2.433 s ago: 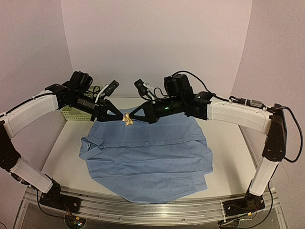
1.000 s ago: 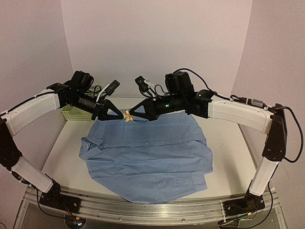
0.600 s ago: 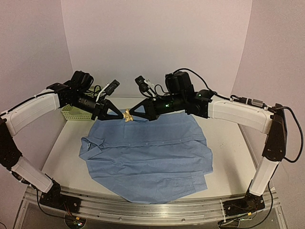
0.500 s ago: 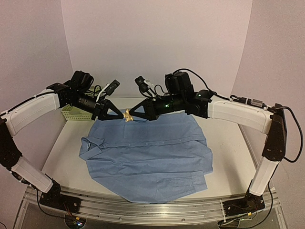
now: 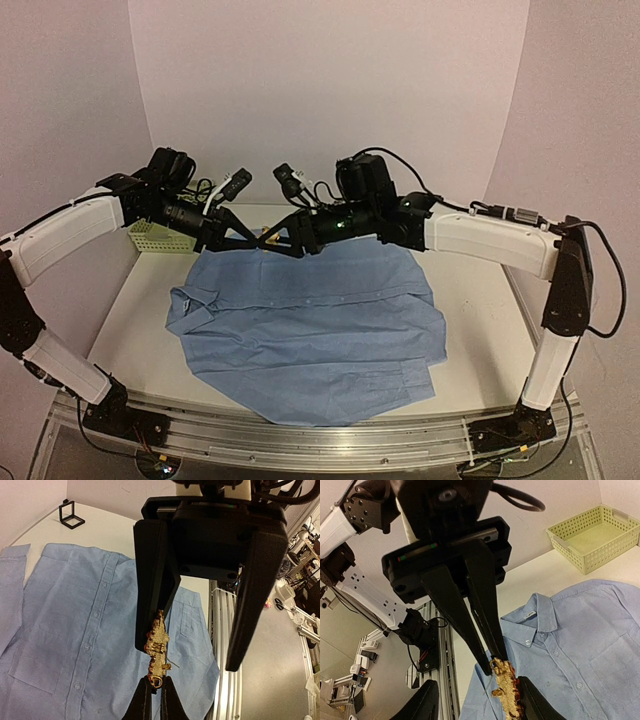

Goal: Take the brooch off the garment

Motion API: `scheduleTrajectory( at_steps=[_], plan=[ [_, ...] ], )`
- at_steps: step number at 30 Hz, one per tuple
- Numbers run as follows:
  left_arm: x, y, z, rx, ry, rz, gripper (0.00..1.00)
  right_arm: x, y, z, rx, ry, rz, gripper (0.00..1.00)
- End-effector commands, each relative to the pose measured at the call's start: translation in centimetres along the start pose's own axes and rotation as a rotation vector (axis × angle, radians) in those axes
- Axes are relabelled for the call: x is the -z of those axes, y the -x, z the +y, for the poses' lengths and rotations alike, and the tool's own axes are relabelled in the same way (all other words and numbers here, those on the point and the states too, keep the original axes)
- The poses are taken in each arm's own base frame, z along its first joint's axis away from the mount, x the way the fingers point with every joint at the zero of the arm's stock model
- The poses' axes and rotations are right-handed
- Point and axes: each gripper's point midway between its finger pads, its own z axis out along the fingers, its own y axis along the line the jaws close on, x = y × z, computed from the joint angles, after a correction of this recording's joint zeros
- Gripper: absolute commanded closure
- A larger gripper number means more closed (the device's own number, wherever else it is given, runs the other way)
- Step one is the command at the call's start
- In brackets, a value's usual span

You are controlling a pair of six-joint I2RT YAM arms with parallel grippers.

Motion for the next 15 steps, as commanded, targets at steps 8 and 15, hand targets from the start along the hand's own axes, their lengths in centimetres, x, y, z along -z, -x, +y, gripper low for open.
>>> scheduleTrajectory(
  at_steps=[8, 15],
  plan=[
    [0.7, 0.9, -0.3, -0.107, 0.056, -0.002, 1.00, -1.7, 2.9, -0.1, 0.021, 0.008, -0.096, 0.71],
    [0.7, 0.8, -0.4, -0.110, 0.055, -0.001, 1.00, -1.5, 2.8, -0.1, 0.017, 0.003, -0.095, 0.76]
  ],
)
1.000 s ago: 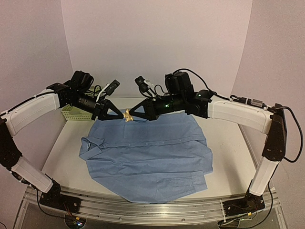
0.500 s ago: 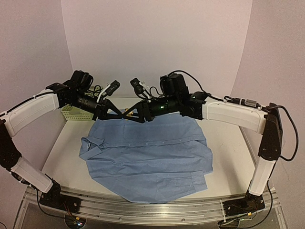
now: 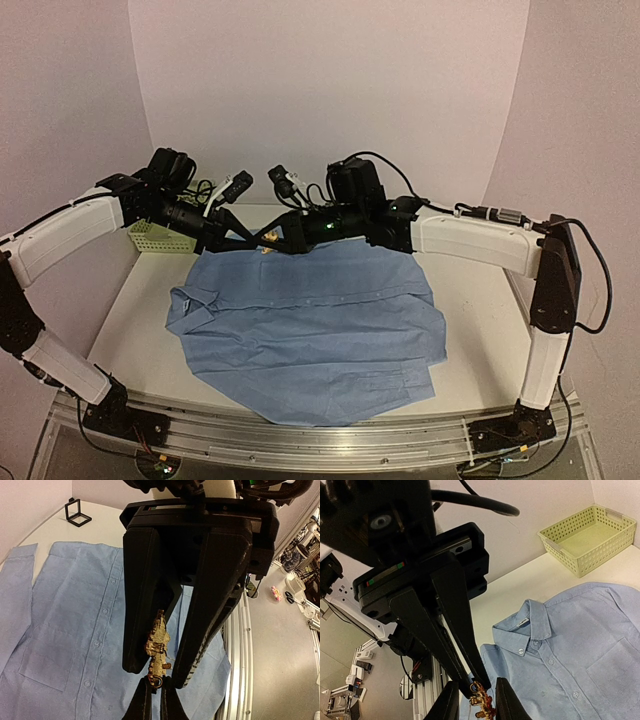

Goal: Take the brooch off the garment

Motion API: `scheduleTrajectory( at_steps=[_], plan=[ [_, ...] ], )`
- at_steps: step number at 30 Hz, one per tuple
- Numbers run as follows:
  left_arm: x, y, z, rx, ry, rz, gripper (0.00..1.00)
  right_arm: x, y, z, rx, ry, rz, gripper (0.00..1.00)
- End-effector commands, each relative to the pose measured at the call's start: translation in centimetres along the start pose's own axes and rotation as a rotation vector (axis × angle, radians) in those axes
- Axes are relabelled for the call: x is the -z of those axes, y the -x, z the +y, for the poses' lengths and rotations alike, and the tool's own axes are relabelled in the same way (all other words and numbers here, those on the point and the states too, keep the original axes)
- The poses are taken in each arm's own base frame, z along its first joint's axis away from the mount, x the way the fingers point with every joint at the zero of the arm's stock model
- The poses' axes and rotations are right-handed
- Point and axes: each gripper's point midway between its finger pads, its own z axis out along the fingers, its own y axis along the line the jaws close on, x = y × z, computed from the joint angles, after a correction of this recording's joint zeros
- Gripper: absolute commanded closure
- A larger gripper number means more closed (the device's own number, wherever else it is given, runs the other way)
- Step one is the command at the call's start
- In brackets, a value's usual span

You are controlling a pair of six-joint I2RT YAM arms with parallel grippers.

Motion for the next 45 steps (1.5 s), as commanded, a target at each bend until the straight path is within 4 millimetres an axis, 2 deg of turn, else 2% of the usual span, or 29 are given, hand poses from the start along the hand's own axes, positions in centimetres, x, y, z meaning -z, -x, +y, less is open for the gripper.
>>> scheduleTrajectory(
  at_steps=[1, 6, 11, 17, 23, 27, 28, 32, 37, 45],
  plan=[
    [0.8, 1.2, -0.8, -0.061, 0.012, -0.027, 1.00, 0.3, 2.1, 1.6, 0.037, 0.031, -0.056, 0.75],
    [0.7, 1.2, -0.8, -0.060, 0.007, -0.029, 1.00, 0.8, 1.9, 2.2, 0.044, 0.047, -0.051, 0.69],
    [0.7, 1.2, -0.8, -0.069, 0.004, -0.029, 1.00, 1.3, 2.1, 2.9, 0.061, 0.064, -0.053, 0.52],
    [0.8, 1.1, -0.9, -0.076, 0.002, -0.026, 1.00, 2.4, 2.6, 3.3, 0.083, 0.049, -0.071, 0.48],
    [0.8, 1.1, -1.1, -0.085, -0.002, -0.026, 1.00, 3.5, 2.6, 2.9, 0.084, 0.019, -0.080, 0.48],
    [0.9, 1.2, -1.3, -0.099, -0.007, -0.029, 1.00, 3.3, 2.3, 2.8, 0.074, 0.025, -0.071, 0.48],
    [0.9, 1.2, -1.3, -0.104, -0.010, -0.031, 1.00, 3.1, 2.1, 2.5, 0.068, 0.023, -0.066, 0.49],
    [1.0, 1.4, -1.4, -0.111, -0.007, -0.032, 1.00, 2.6, 1.9, 2.1, 0.059, 0.017, -0.061, 0.66],
    [1.0, 1.4, -1.4, -0.111, -0.008, -0.034, 1.00, 2.3, 1.7, 1.9, 0.048, 0.018, -0.055, 0.69],
    [1.0, 1.7, -1.2, -0.111, -0.005, -0.037, 1.00, 1.5, 1.5, 1.2, 0.029, 0.005, -0.051, 0.68]
  ],
)
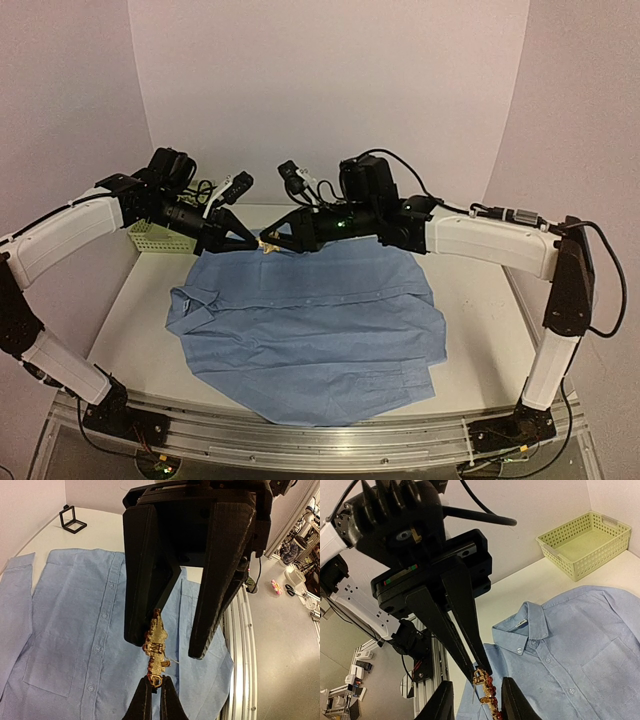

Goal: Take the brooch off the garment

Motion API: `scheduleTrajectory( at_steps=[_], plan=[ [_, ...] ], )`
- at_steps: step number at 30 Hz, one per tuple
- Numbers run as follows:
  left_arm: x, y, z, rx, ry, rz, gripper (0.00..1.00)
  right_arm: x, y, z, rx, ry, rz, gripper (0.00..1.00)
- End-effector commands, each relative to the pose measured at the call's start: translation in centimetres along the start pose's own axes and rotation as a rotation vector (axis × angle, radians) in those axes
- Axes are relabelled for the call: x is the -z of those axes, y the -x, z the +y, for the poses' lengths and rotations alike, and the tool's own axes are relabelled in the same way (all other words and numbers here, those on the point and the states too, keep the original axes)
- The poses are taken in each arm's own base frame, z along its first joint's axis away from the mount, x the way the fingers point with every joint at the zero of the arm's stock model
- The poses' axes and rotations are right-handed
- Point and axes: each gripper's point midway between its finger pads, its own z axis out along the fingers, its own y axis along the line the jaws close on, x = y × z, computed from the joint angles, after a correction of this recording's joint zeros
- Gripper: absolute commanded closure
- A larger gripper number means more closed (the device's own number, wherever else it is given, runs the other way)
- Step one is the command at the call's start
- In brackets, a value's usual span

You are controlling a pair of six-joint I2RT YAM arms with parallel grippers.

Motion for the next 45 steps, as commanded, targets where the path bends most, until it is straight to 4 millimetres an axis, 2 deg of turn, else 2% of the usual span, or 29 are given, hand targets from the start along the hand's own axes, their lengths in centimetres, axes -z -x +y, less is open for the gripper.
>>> scheduleTrajectory(
  at_steps=[1, 5, 9, 24, 37, 45],
  plan=[
    [0.9, 1.7, -0.7, -0.053, 0.007, -0.030, 1.00, -0.6, 1.0, 0.3, 0.006, 0.012, -0.026, 0.69],
    [1.0, 1.8, -0.7, -0.052, 0.009, -0.031, 1.00, -0.8, 0.8, 0.0, 0.007, 0.003, -0.024, 0.70],
    [1.0, 1.7, -0.7, -0.050, 0.009, -0.028, 1.00, -0.5, 0.9, 0.1, 0.020, -0.003, -0.029, 0.77],
    [0.9, 1.9, -0.7, -0.049, -0.001, -0.041, 1.00, -0.5, 0.5, 0.9, 0.023, 0.041, -0.012, 0.88],
    [1.0, 3.6, -2.1, 0.001, -0.093, -0.118, 1.00, -1.4, 0.5, 1.0, 0.029, 0.042, -0.013, 0.87],
    [1.3, 4.2, -2.6, 0.023, -0.116, -0.154, 1.00, -1.1, 0.7, 1.2, 0.044, 0.039, -0.026, 0.90]
  ],
)
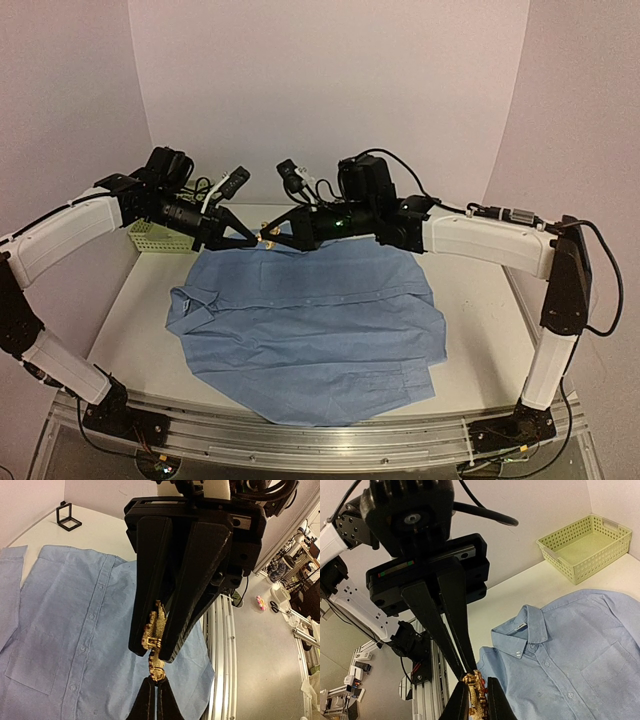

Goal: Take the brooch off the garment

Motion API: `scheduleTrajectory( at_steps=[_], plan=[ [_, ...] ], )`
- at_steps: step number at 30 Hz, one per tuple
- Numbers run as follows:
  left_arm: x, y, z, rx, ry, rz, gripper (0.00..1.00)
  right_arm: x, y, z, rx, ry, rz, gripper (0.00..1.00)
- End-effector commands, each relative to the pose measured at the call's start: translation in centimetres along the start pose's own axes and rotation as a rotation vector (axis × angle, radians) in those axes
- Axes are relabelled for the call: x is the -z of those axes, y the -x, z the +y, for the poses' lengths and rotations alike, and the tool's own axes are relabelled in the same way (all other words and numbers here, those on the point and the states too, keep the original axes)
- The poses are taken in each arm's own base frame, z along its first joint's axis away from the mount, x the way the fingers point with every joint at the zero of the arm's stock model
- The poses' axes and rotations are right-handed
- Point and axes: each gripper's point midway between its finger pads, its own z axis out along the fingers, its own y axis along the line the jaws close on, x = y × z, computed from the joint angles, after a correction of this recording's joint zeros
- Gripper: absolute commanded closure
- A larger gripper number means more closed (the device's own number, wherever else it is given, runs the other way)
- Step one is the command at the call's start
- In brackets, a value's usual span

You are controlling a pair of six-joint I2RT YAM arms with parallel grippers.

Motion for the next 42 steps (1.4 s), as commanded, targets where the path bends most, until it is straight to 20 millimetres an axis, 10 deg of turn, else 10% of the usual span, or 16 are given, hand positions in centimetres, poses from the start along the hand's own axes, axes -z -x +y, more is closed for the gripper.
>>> scheduleTrajectory(
  at_steps=[1, 26, 39, 42],
  plan=[
    [0.8, 3.3, -2.3, -0.098, -0.067, -0.107, 1.00, -0.5, 0.7, 1.4, 0.043, 0.031, -0.022, 0.90],
    [0.9, 3.0, -1.9, -0.120, -0.029, -0.096, 1.00, 0.1, 1.0, 2.1, 0.048, 0.035, -0.041, 0.81],
    [0.4, 0.4, -0.1, -0.233, 0.074, -0.024, 1.00, 0.8, 2.9, 3.6, 0.052, 0.080, -0.071, 0.42],
    [0.7, -0.3, 0.7, -0.338, 0.137, 0.002, 1.00, 1.0, 3.2, 3.6, 0.054, 0.071, -0.080, 0.11]
  ],
)
